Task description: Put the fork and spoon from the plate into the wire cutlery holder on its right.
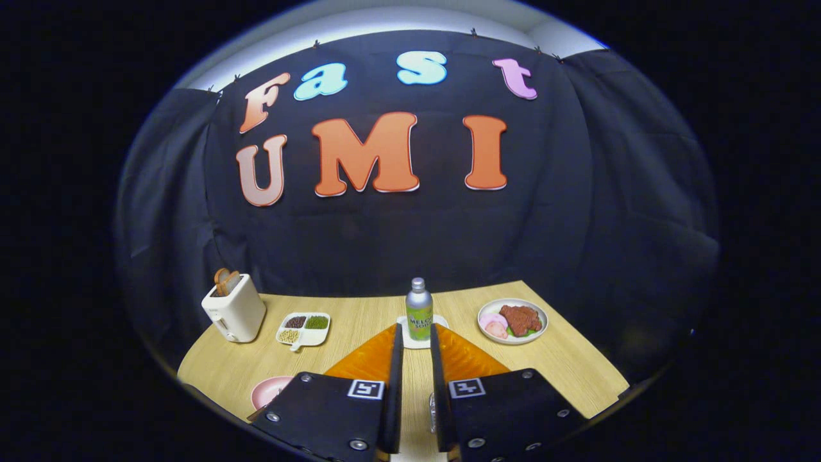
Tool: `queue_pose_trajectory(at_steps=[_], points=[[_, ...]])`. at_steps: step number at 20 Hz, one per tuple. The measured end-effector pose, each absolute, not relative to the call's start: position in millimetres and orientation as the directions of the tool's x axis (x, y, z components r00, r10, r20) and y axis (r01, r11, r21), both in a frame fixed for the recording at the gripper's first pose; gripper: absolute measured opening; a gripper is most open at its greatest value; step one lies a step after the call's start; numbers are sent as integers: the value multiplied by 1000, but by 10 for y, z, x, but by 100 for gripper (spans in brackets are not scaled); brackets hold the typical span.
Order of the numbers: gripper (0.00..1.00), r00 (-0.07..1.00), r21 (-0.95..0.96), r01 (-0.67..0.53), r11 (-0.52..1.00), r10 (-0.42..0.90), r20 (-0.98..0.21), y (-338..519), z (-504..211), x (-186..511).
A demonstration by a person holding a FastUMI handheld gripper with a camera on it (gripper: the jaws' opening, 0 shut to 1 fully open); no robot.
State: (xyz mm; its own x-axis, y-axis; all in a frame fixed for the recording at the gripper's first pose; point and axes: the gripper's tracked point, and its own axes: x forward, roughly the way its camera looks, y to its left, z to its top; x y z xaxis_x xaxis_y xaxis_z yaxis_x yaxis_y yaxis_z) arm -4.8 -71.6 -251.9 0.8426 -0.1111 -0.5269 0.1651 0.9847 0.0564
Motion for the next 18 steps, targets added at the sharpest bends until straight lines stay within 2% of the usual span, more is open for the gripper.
queue_pose_trajectory(at_steps=[5, 7, 11, 18], points=[[63, 873, 76, 129, 989, -76, -482, -182, -2427, -19], [75, 879, 68, 118, 991, -73, -472, 31, -2460, -34], [80, 881, 74, 81, 994, -36, -472, 576, -2589, -96], [80, 786, 112, -15, 994, 81, -613, 1569, -3218, -374]])
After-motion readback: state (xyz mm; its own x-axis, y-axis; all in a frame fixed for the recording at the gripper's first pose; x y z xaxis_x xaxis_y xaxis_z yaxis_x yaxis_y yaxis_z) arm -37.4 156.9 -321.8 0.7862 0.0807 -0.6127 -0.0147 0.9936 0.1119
